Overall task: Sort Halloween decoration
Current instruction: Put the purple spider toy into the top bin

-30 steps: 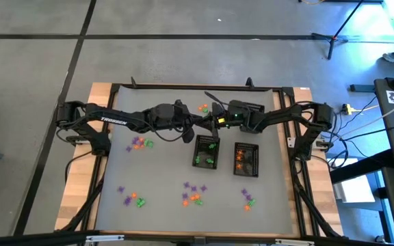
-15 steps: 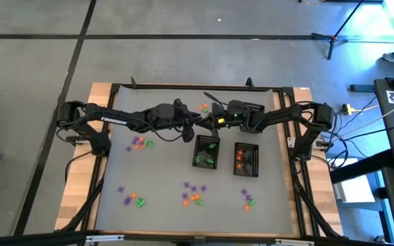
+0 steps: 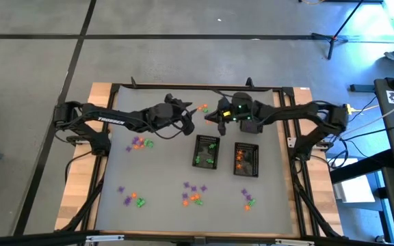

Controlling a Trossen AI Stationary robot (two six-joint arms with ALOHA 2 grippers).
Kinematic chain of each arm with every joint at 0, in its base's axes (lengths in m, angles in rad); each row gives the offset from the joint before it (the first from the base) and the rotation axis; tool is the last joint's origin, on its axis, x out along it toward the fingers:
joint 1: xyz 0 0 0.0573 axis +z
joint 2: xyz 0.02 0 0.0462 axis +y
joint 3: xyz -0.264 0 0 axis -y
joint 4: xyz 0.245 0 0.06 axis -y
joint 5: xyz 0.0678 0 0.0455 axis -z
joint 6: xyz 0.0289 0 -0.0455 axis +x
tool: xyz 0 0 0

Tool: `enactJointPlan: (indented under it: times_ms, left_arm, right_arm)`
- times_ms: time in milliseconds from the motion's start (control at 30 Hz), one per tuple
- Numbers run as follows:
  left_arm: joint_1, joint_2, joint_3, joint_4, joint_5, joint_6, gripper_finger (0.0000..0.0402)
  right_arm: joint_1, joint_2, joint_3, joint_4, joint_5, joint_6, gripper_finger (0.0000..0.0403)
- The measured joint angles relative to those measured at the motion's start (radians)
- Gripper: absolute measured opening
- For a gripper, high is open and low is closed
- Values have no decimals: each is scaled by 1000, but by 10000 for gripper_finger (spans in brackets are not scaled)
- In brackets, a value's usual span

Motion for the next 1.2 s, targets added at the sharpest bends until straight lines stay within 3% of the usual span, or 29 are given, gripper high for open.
enactJointPlan:
  times_ms: [267, 467, 733, 967, 1200]
  left_arm:
    - [-8, -8, -37, -106, -1, -45, 157]
    - [-7, -8, -122, -37, -8, -104, 157]
    - [5, -8, -146, 58, -9, -131, 157]
    - [5, -8, -146, 54, -8, -131, 157]
    - [5, -8, -146, 52, -8, -127, 157]
  right_arm:
    - [-31, -258, -126, -204, 148, -57, 4]
    - [-105, -550, -335, -226, 191, -28, 5]
    - [-184, -890, -497, -446, 420, 34, 5]
    - [-188, -974, -500, -514, 461, 84, 12]
    - [-188, -963, -500, -507, 460, 78, 100]
